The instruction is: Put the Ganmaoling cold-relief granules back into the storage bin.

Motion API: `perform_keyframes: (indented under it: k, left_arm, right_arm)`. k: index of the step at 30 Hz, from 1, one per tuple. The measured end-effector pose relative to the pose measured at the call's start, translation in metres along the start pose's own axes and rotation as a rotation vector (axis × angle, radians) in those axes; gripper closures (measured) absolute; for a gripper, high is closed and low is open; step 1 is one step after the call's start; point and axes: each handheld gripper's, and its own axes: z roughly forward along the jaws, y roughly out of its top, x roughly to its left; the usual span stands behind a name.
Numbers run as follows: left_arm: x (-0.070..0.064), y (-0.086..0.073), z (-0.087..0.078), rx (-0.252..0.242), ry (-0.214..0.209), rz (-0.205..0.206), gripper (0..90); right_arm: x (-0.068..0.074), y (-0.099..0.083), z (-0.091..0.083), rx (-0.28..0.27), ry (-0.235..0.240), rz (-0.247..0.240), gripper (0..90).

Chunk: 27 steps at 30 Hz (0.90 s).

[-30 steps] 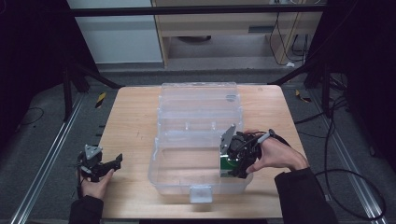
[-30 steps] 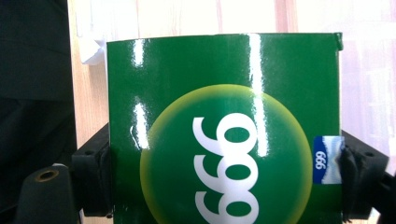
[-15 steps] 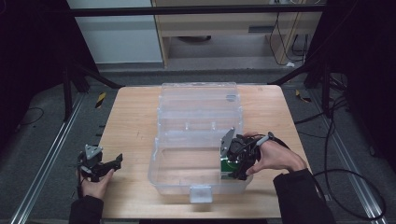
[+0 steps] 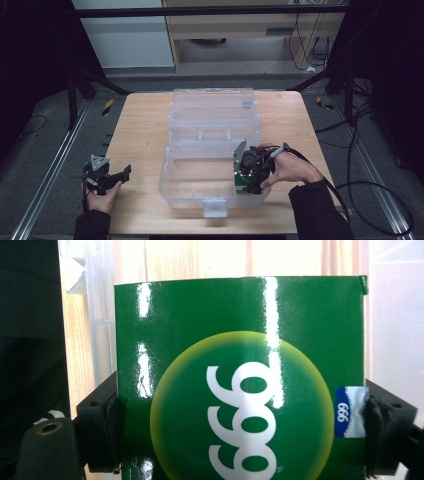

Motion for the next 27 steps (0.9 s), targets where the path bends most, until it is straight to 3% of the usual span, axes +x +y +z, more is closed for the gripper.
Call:
perform_keyframes:
  k: [4,17,27]
  left_arm:
    - [0.0,0.0,0.0,0.001,0.001,0.0,16.2]
    - [0.0,0.0,0.001,0.003,0.0,0.002,16.2]
    - [0.0,0.0,0.001,0.003,-0.001,0.001,16.2]
  right_arm:
    - [-0.002,-0.006,0.005,-0.005,0.008,0.024,15.0]
    - [-0.005,-0.014,0.019,-0.021,0.029,0.03,14.3]
    - [-0.005,-0.016,0.016,-0.018,0.026,0.044,13.1]
